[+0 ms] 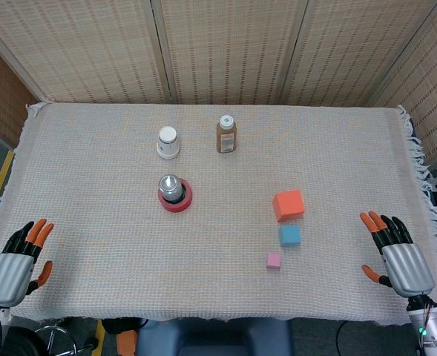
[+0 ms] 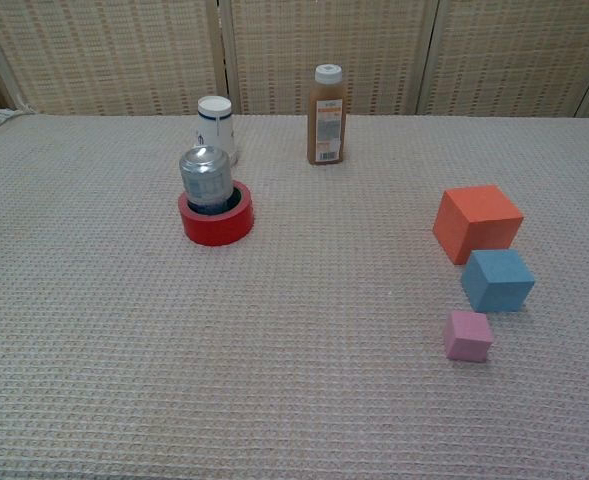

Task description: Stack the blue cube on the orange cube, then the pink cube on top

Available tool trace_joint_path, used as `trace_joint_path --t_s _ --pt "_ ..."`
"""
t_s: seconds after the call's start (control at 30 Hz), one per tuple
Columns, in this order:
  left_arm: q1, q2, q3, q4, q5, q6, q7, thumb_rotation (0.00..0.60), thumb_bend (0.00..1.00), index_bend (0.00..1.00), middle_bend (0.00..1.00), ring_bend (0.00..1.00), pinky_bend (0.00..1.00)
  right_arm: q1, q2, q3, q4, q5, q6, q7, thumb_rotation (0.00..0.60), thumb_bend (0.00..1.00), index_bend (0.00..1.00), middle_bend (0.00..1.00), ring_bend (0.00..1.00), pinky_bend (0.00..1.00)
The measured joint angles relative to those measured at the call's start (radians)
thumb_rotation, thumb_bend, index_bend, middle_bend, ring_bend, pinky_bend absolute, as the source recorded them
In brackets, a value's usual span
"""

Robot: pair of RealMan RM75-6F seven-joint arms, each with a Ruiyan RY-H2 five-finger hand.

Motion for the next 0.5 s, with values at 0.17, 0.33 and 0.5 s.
trace_joint_path --t_s 0.17,0.33,0.5 --pt "-0.005 0.009 -0.005 -0.018 -0.017 -0.017 -0.004 0.6 0.45 0.0 0.0 0.0 0.14 -0.005 -0.004 -0.004 -0.005 0.01 -0.002 -0.056 0.6 0.1 0.01 0.0 0.0 0.0" --pt "-0.014 0.017 -0.003 -0.032 -0.015 -0.035 -0.015 0.6 0.45 0.0 0.0 0.0 0.14 -0.005 -0.024 -0.009 -0.017 0.015 -0.013 -0.082 0.6 0.1 0.04 0.0 0.0 0.0" --pt "-0.027 0.023 -0.003 -0.036 -0.015 -0.056 -0.036 0.6 0.45 0.0 0.0 0.0 0.14 0.021 -0.047 -0.009 -0.047 0.025 -0.068 -0.129 0.6 0.1 0.19 0.0 0.0 0.0"
